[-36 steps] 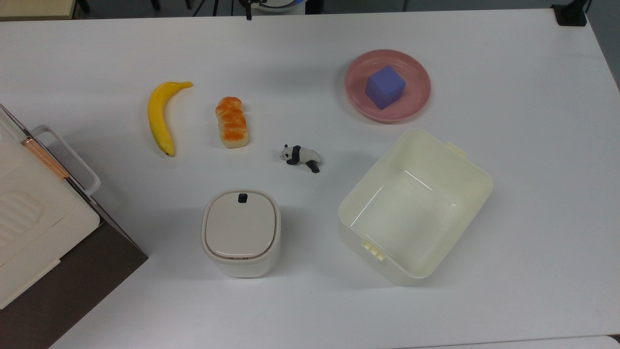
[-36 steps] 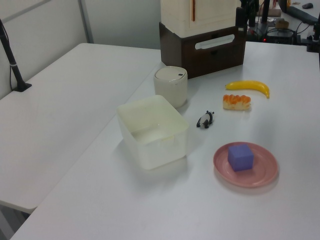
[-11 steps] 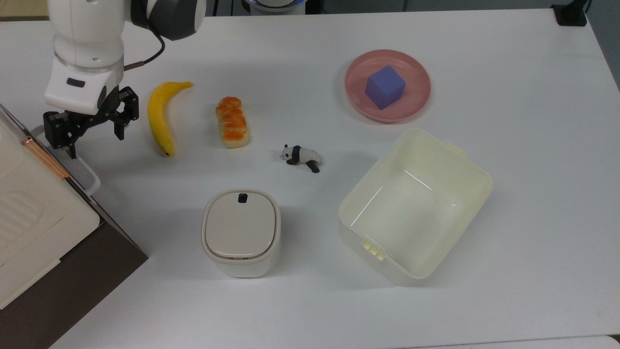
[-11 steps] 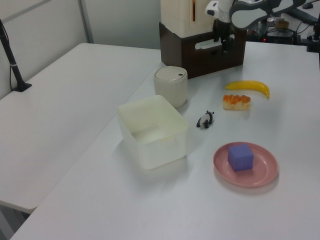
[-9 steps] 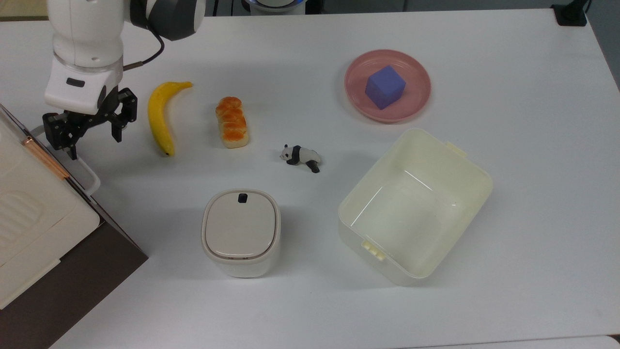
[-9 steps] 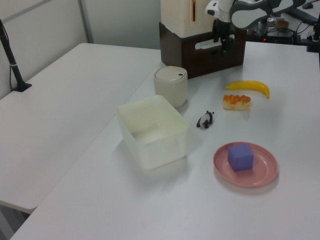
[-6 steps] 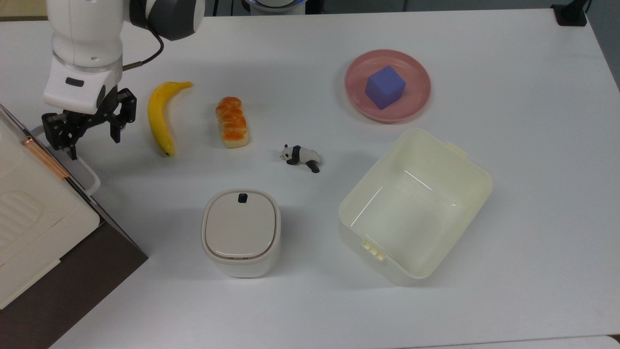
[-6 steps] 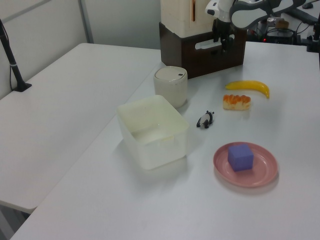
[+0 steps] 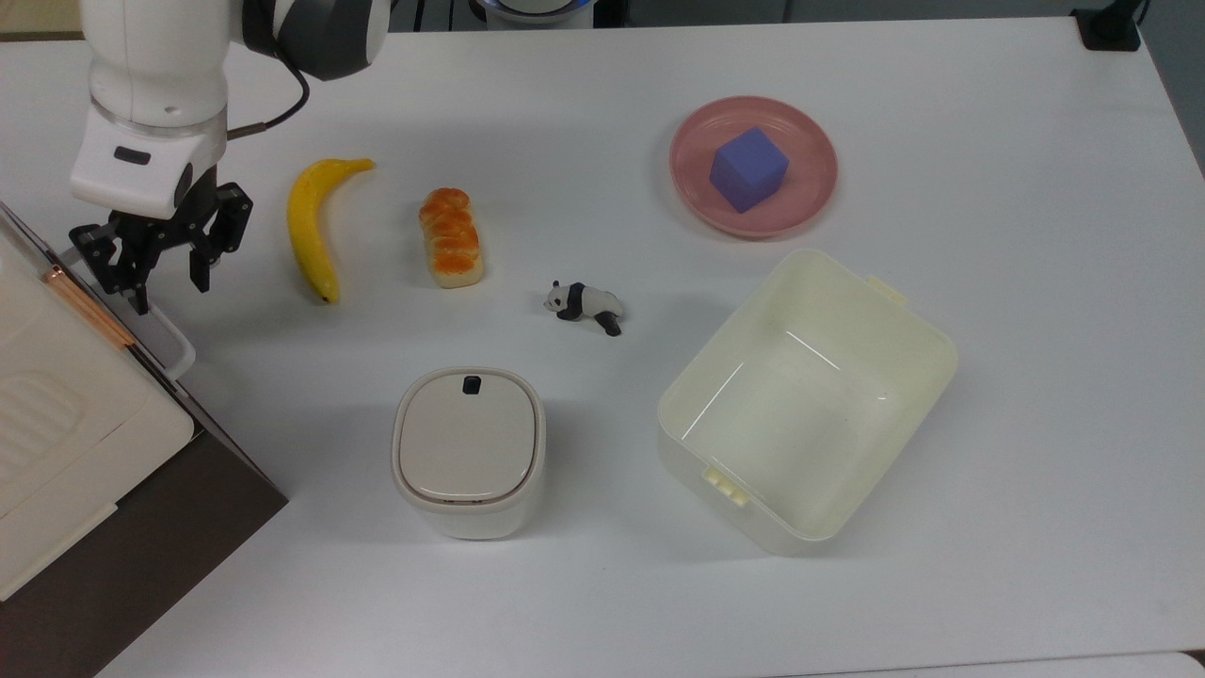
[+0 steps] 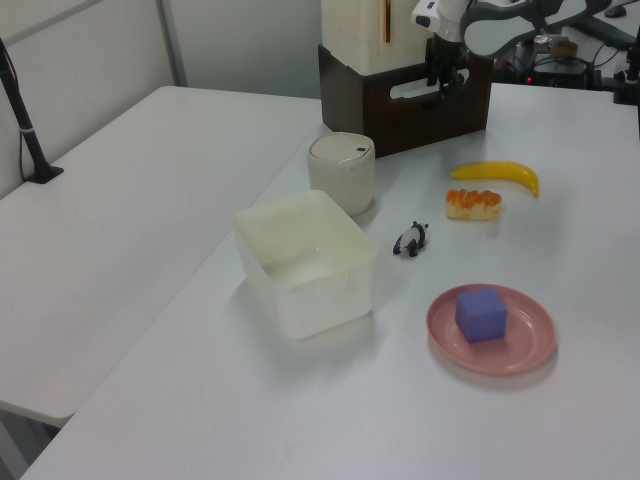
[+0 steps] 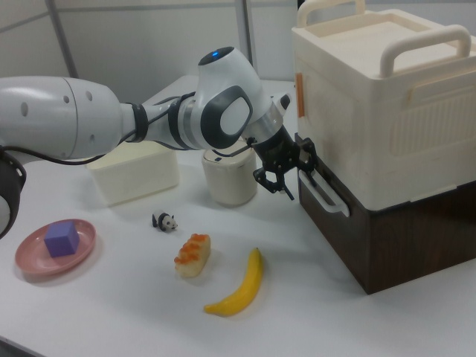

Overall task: Slide open the drawer
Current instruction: 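Lower the gripper and hook it behind the white drawer handle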

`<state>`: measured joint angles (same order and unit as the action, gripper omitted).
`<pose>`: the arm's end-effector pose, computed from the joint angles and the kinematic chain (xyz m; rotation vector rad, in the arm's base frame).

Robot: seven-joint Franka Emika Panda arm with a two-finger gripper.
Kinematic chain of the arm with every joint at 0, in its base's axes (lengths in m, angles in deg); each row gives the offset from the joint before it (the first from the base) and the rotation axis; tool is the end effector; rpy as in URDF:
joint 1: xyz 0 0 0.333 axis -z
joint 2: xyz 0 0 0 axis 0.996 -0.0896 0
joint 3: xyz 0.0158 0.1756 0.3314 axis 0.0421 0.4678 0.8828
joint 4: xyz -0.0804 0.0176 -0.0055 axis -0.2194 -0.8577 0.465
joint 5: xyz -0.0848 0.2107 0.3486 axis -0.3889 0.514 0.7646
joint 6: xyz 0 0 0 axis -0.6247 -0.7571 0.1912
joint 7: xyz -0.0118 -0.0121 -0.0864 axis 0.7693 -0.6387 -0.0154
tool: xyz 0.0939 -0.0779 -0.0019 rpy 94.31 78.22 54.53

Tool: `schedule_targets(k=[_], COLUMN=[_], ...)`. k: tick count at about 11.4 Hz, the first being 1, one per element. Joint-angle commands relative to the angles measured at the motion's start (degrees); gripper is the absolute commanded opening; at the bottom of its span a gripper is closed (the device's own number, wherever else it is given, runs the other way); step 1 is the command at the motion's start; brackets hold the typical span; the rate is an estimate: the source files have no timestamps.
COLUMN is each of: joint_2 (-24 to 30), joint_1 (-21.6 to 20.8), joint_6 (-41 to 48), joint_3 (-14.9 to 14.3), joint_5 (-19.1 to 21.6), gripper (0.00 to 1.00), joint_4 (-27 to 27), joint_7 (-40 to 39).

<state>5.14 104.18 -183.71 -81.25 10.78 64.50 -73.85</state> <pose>0.7111 -0.2514 0.4779 2.5372 0.9858 0.1878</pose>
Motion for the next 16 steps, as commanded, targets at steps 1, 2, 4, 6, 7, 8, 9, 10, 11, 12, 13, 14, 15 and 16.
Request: schedule_targets(k=[1,2,4,6,7,8,9,10,11,12,13,14,15,16], joint_2=[-0.6,-0.6,-0.6,-0.5,-0.5,-0.5,-0.5,-0.3,0.0,0.5,1.2,2.1,3.5,5.0], joint_1=[0.2,0.2,0.2,0.4,0.5,0.6,0.7,0.7,0.8,0.8,0.8,0.8,0.6,0.4], joint_6=[-2.3,-2.4,-2.4,-2.3,-2.4,-2.4,-2.9,-3.4,-3.5,-3.6,-3.7,-3.7,-3.7,-3.8], joint_3=[-0.3,-0.7,-0.7,-0.8,-0.8,-0.7,-0.7,-0.7,-0.7,-0.7,-0.7,-0.7,-0.7,-0.5], joint_5=[-0.8,-0.8,-0.8,-0.9,-1.4,-2.1,-2.2,-2.2,-2.2,-2.2,-2.2,-2.2,-2.2,-2.2], gripper=[0.58,0.56,0.22,0.07,0.05,0.04,0.03,0.03,0.03,0.03,0.04,0.03,0.03,0.04], joint_4=[0.4,0.3,0.3,0.3,0.3,0.3,0.4,0.7,1.0,1.6,2.5,4.0,5.7,7.7], joint_7=[-0.4,-0.6,-0.8,-0.8,-0.8,-0.7,-0.7,-0.6,-0.6,-0.6,-0.6,-0.5,-0.4,-0.3])
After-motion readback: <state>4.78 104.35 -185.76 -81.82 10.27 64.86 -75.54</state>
